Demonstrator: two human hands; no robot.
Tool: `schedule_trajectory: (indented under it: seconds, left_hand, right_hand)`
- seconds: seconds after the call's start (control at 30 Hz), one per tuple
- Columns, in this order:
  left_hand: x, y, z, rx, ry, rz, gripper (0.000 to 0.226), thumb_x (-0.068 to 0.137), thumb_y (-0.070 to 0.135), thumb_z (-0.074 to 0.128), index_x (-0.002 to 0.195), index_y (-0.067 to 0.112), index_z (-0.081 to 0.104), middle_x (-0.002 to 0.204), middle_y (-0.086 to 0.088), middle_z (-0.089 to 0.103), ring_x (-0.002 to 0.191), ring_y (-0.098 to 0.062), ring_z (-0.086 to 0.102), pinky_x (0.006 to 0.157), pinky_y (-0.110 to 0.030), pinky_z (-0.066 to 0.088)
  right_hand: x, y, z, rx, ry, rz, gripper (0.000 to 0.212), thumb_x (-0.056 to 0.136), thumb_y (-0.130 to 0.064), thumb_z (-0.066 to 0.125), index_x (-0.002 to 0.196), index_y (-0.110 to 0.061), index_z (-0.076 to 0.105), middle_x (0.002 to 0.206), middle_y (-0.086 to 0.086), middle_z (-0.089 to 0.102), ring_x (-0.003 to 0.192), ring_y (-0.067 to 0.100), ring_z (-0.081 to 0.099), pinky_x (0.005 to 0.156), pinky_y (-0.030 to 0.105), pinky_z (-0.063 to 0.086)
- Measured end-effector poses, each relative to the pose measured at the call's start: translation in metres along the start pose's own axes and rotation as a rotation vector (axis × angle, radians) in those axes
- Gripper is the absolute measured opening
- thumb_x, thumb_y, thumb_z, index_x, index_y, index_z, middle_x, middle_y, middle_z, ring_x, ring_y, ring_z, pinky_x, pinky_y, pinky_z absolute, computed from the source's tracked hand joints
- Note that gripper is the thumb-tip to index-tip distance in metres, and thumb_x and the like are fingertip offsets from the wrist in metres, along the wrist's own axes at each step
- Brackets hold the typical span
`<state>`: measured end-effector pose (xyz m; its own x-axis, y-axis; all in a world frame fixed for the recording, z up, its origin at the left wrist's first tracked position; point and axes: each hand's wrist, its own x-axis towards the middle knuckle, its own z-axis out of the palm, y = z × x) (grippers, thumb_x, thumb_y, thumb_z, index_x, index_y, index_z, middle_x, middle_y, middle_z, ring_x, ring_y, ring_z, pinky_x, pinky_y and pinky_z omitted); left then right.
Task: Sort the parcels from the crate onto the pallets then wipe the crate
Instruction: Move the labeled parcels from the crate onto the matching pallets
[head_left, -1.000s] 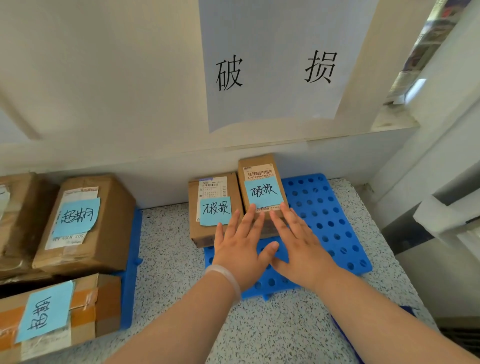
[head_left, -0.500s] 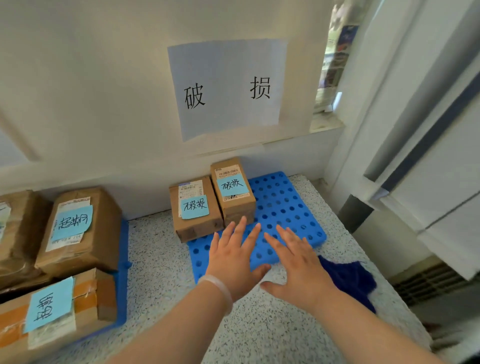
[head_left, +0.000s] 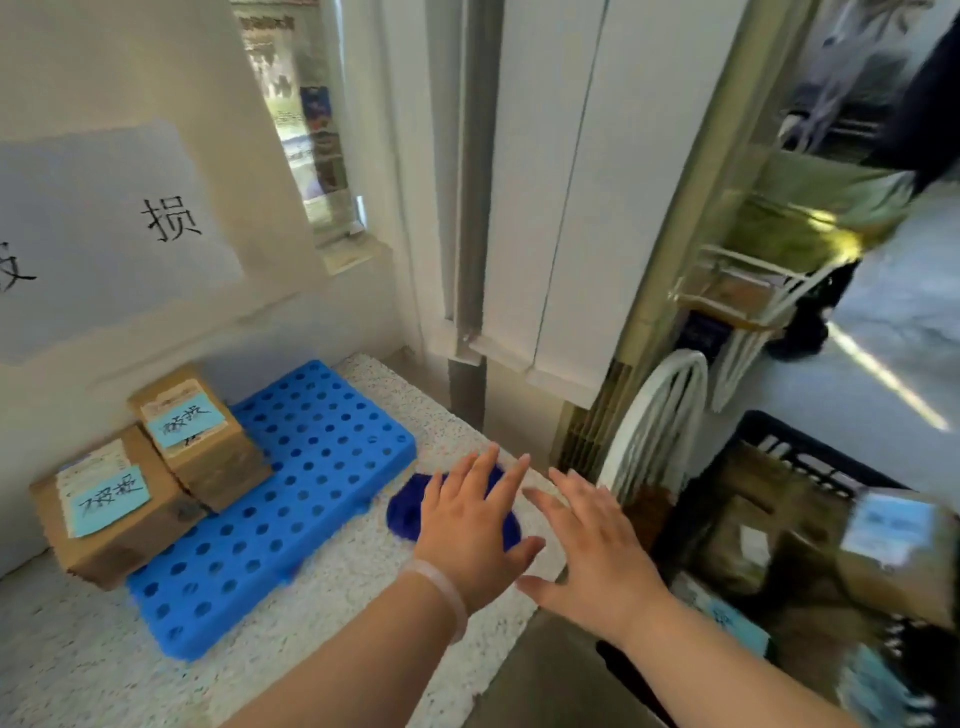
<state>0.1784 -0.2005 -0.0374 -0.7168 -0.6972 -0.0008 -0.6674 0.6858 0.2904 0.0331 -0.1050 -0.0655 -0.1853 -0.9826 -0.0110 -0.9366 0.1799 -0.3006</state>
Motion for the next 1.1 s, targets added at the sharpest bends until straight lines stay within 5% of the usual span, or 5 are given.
schedule_trajectory:
  seconds: [0.17,0.33,0.6,1.1]
  left_hand:
    - [0.031,0.089,0.023,0.014,-0.055,0.203,0.081,0.090,0.062,0.048,0.152,0.046,-0.002,0.164,0.007,-0.001,0.150,-0.019,-0.002,0.122,-0.046,0.003]
    - [0.066,0.200,0.055,-0.030,-0.077,0.328,0.082,0.088,0.064,0.047,0.152,0.044,0.000,0.163,0.007,0.006,0.149,-0.019,0.005,0.122,-0.043,0.007]
    - [0.102,0.338,0.127,-0.094,-0.260,0.343,0.076,0.091,0.062,0.046,0.152,0.045,0.004,0.162,0.008,0.008,0.150,-0.020,0.006,0.122,-0.044,0.006]
    - [0.203,0.440,0.250,-0.005,-0.531,0.216,0.070,0.098,0.055,0.034,0.154,0.037,-0.004,0.164,0.009,-0.003,0.150,-0.020,-0.005,0.122,-0.048,0.004]
  right_hand:
    - [-0.058,0.068,-0.030,0.011,0.012,0.212,0.088,0.075,-0.077,0.033,0.152,-0.042,0.009,0.163,-0.007,-0.004,0.150,0.015,-0.010,0.119,0.038,-0.012]
    - [-0.128,0.162,-0.061,0.050,0.039,0.451,0.085,0.085,-0.065,0.055,0.151,-0.043,0.007,0.161,-0.009,-0.006,0.149,0.015,-0.009,0.117,0.036,-0.007]
    - [-0.202,0.290,-0.082,0.191,0.104,0.799,0.081,0.085,-0.064,0.057,0.146,-0.044,0.007,0.158,-0.008,0.007,0.146,0.019,0.016,0.116,0.044,0.028]
    - [-0.183,0.458,-0.062,0.316,-0.074,0.943,0.088,0.092,-0.059,0.051,0.155,-0.031,-0.003,0.164,-0.005,-0.003,0.151,0.021,0.002,0.122,0.044,0.015]
